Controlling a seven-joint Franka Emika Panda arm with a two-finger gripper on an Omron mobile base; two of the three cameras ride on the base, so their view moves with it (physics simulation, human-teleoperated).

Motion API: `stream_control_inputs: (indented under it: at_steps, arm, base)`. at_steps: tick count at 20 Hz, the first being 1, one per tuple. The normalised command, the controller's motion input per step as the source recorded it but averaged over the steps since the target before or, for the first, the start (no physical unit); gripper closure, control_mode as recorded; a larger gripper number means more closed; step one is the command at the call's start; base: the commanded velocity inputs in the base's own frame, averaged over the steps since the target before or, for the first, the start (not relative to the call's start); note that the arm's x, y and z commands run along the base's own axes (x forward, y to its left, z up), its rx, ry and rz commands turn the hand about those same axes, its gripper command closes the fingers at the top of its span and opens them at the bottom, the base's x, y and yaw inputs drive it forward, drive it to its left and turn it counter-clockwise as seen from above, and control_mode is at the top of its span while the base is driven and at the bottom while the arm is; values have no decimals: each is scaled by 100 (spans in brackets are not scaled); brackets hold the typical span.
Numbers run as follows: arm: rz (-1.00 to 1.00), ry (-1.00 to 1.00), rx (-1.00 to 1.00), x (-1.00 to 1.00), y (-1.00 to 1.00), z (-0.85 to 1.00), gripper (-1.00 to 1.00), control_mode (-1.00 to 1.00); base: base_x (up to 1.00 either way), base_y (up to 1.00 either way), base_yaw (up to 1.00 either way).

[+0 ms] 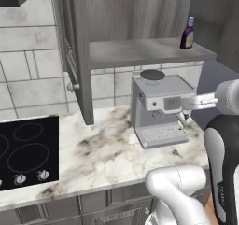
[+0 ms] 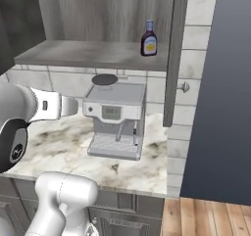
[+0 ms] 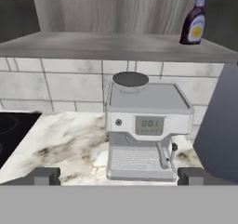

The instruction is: Take 2 condiments from the cabinet and move them on the counter near the stove.Make sure the condiments are lined up with each other, next to each other.

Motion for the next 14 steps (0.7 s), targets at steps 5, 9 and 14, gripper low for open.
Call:
stream_control_inputs:
  at_steps: [5, 9, 14]
  arm:
    - [-28, 1, -2, 3, -18, 16, -100, -100]
    - [-21, -1, -4, 23, -13, 9, -100, -100]
    - [-1, -2, -3, 44, -23, 9, -100, -100]
  base:
    - [0, 0, 0]
    - [0, 0, 0]
    - [0, 0, 0]
